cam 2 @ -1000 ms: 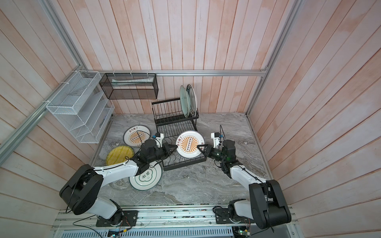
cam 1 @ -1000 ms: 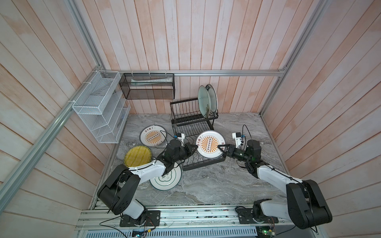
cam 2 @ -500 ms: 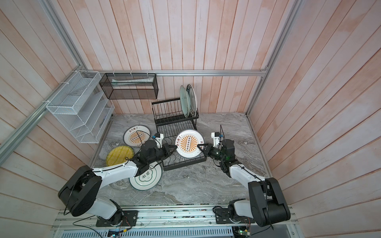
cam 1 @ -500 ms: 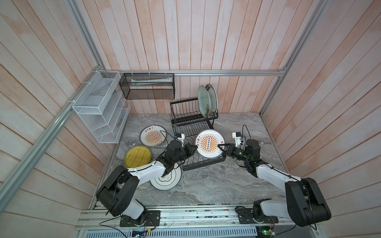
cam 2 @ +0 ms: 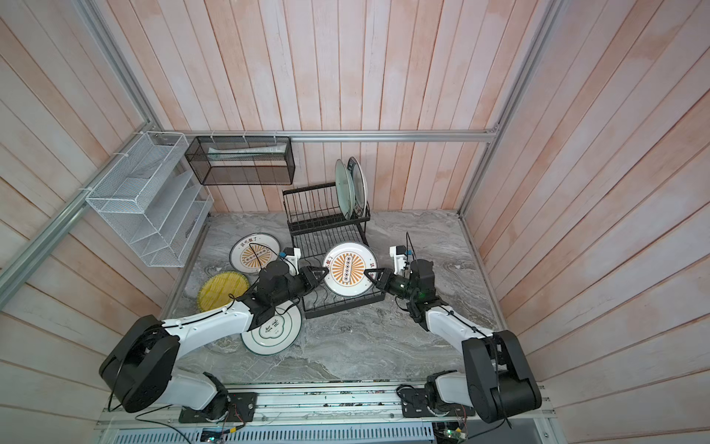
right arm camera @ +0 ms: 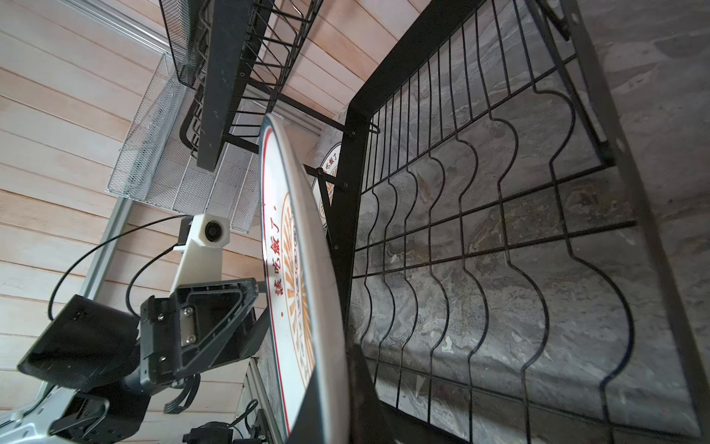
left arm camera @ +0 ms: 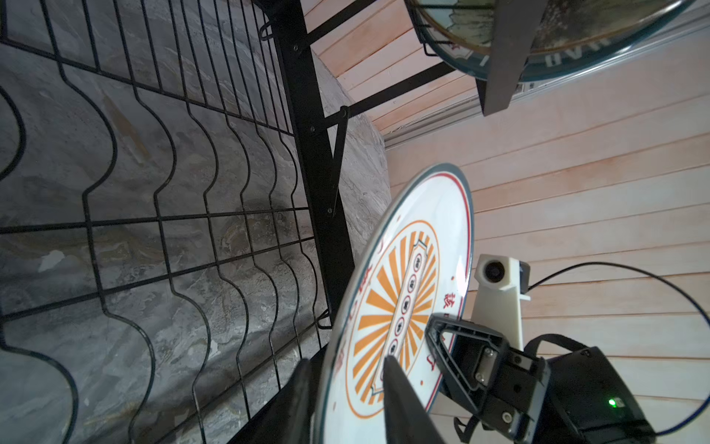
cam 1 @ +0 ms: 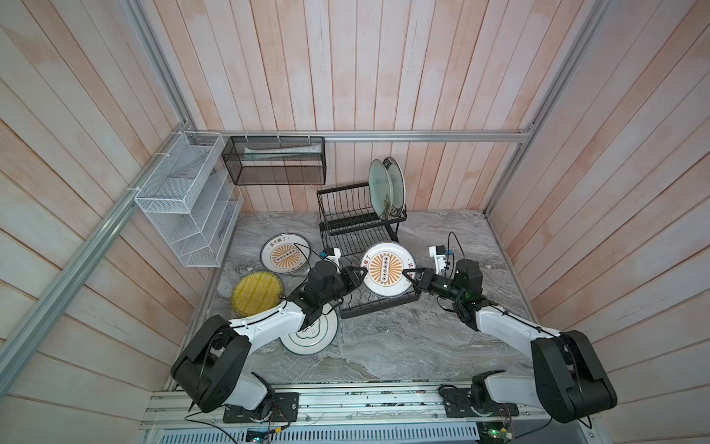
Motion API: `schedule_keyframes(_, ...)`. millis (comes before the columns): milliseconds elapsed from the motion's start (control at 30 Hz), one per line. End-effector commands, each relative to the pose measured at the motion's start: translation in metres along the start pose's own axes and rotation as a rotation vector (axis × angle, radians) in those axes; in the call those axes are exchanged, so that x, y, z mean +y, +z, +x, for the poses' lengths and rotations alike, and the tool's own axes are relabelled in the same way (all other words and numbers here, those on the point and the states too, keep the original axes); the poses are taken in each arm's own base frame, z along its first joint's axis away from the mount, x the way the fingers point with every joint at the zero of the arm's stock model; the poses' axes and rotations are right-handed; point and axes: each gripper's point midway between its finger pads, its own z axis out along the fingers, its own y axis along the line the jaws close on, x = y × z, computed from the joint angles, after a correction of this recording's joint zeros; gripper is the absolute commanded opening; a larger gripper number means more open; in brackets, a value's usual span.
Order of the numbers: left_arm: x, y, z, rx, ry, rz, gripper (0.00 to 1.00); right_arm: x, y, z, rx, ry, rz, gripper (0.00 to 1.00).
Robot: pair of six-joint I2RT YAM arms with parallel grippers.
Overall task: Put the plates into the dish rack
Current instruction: 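Grasp the sunburst plate's rim with the right gripper beside the left gripper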
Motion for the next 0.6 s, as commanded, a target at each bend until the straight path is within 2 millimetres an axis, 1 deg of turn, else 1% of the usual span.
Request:
schedule_keyframes(0, -0.004, -0.008, -0.005, -0.028, 0.019, -0.016, 0.38, 0.020, 0.001, -0.015, -0.033, -0.078, -0.027, 0.00)
schedule_keyframes(167, -0.002, -0.015, -0.008, -0.041, 0.044, -0.049, 0.41, 0.027, 0.001, -0.018, -0.040, -0.105, -0.008, 0.00)
schedule_keyframes(367, 0.010, -0.024, -0.010, -0.064, 0.064, -0.111, 0.42, 0.036, -0.002, -0.024, -0.054, -0.139, 0.009, 0.00)
schedule_keyframes(567, 0.011, -0.030, -0.012, -0.074, 0.084, -0.128, 0.42, 0.046, -0.006, -0.026, -0.060, -0.179, 0.025, 0.00)
